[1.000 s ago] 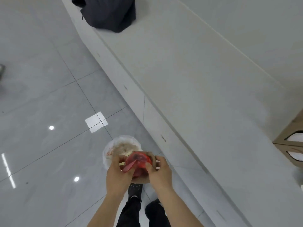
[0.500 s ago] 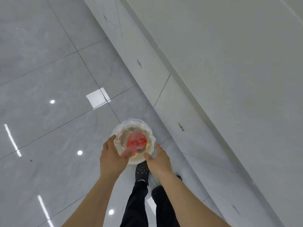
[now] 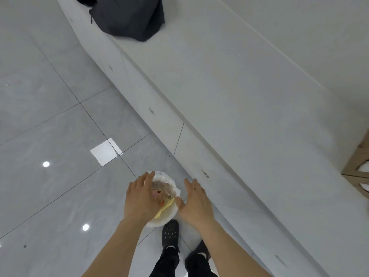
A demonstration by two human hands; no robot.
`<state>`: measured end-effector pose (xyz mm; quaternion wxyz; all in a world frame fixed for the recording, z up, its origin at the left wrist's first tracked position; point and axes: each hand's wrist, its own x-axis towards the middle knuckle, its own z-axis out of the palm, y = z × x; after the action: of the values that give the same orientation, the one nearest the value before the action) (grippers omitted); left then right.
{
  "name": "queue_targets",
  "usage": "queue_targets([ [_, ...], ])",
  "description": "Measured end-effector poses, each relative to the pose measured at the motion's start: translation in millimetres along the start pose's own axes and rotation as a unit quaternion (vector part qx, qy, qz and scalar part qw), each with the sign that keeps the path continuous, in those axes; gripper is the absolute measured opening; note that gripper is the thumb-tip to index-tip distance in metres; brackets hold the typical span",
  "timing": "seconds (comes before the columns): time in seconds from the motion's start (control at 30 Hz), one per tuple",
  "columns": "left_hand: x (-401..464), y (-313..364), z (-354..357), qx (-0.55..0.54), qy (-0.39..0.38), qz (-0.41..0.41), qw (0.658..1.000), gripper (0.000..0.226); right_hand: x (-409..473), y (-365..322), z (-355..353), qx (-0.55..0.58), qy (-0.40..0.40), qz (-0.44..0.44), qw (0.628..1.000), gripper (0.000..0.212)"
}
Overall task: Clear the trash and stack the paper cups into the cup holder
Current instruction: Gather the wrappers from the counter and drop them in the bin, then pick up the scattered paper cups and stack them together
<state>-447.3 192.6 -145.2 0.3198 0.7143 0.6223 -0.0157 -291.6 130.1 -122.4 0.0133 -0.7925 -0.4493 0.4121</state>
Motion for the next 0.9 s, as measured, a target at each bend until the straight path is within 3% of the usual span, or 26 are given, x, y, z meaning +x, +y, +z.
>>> queue_targets([
  [0.43, 16.5, 157.5, -48.1, 0.059, 0.035, 0.237, 0.969, 0.073, -56.6, 43.6, -125.8, -0.01, 0.154, 0.009, 0.988, 0.067],
  [0.7, -14.4, 292.9, -0.4, 0.055, 0.005, 0.367, 0.928, 0.069, -109.4, 160.8, -181.7, 0.053, 0.243, 0.11, 0.962, 0.065],
  [0.9, -66.9, 383.8, 69.9, 0.038, -0.064, 0.428, 0.901, 0.063, -157.0, 271.1, -199.5, 0.11, 0.335, 0.17, 0.92, 0.053],
])
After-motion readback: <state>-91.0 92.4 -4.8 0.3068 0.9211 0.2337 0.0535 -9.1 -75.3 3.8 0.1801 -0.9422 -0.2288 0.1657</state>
